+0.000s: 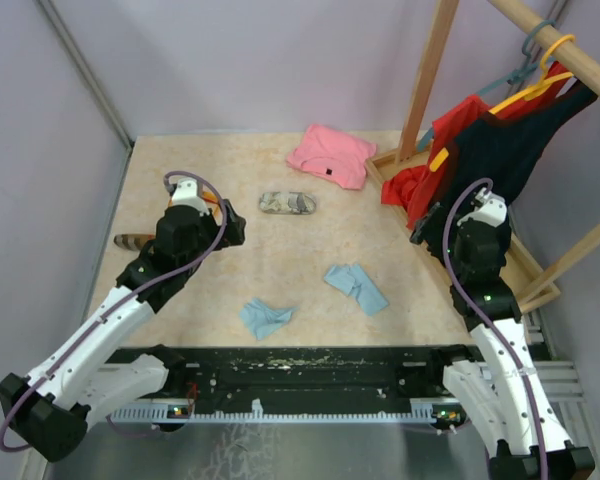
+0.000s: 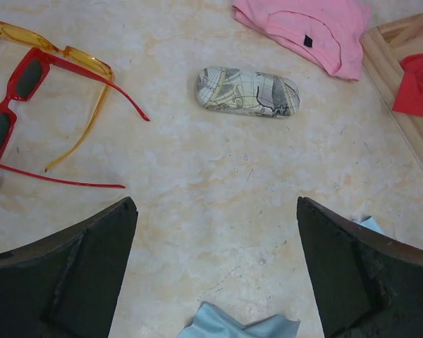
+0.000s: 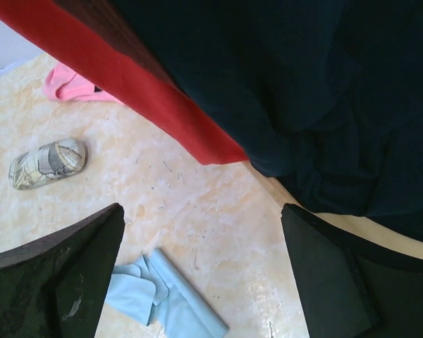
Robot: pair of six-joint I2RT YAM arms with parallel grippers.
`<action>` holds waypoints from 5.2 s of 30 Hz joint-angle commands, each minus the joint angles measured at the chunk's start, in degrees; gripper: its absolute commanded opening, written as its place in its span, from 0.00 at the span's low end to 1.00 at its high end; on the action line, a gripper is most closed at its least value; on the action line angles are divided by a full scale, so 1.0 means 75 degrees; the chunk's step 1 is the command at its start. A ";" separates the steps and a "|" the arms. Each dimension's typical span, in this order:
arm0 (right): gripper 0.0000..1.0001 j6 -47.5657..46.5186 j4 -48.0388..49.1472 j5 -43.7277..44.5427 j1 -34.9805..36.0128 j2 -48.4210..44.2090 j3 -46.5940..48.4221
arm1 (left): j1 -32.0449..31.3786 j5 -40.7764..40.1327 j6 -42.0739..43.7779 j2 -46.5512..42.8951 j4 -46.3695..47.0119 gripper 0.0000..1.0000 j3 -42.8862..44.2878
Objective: Organize the sunglasses
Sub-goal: Pick up the sunglasses case from the center of the board.
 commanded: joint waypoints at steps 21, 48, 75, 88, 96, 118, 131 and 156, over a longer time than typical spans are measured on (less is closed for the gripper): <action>0.90 -0.0379 0.0967 -0.1957 -0.0100 -0.0240 -0.0408 | 0.0082 -0.1028 -0.0448 -0.0152 -0.0699 0.99 0.0249; 0.93 -0.2235 0.4550 -0.3240 0.3171 0.4093 0.0534 | 0.0092 -0.0910 -0.0765 -0.0994 -0.1437 0.99 -0.0108; 0.95 -0.8420 -0.1188 -0.5349 0.3142 1.2168 1.0138 | 0.0082 -0.1307 -0.0008 -0.2190 -0.2253 0.99 -0.0240; 0.95 -0.8884 -0.2473 -0.6108 0.3146 1.4120 1.2880 | 0.0088 -0.1401 0.0015 -0.2267 -0.2250 1.00 -0.0280; 0.94 -0.8886 -0.2470 -0.6081 0.3152 1.4378 1.2888 | 0.0090 -0.1338 0.0031 -0.2245 -0.2212 0.99 -0.0296; 0.49 -0.8645 -0.1853 -0.5960 0.3148 1.3997 1.2254 | 0.0087 -0.1389 0.0016 -0.2202 -0.2219 0.99 -0.0281; 0.30 -0.5240 0.2205 -0.4866 0.3149 1.0499 0.8027 | 0.0093 -0.1200 -0.0211 -0.2307 -0.1997 0.99 -0.0311; 0.06 0.0204 0.8443 -0.5845 0.3351 0.2225 -0.0673 | 0.0082 0.3722 -0.0072 -0.2691 0.2049 0.99 -0.1461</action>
